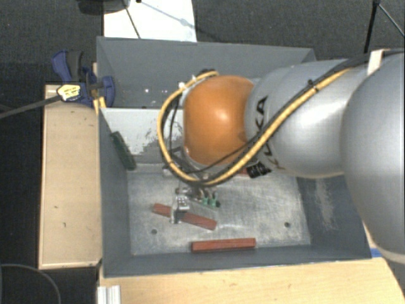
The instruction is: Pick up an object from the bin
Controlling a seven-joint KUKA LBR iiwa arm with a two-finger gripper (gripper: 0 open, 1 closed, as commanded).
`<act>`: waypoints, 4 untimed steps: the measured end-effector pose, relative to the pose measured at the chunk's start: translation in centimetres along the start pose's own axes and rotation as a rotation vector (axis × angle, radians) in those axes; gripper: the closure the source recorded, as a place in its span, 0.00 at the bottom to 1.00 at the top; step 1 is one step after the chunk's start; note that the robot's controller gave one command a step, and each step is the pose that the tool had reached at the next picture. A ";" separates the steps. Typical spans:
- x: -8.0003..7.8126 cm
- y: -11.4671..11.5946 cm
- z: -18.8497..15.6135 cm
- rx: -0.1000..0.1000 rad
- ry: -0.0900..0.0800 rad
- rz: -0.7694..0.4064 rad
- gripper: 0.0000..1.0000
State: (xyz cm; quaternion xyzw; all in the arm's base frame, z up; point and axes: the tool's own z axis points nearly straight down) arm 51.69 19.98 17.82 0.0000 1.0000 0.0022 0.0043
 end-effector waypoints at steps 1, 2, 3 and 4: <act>1.1 -2.4 6.4 0.003 0.005 0.034 0.00; -3.1 -3.5 10.3 0.000 -0.007 0.168 1.00; -3.1 -3.5 10.3 0.000 -0.007 0.170 1.00; -2.9 -5.1 -4.0 0.004 0.005 0.061 1.00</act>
Offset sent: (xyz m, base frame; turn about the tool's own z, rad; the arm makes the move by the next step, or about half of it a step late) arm 0.0269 -0.0355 -0.1082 0.1642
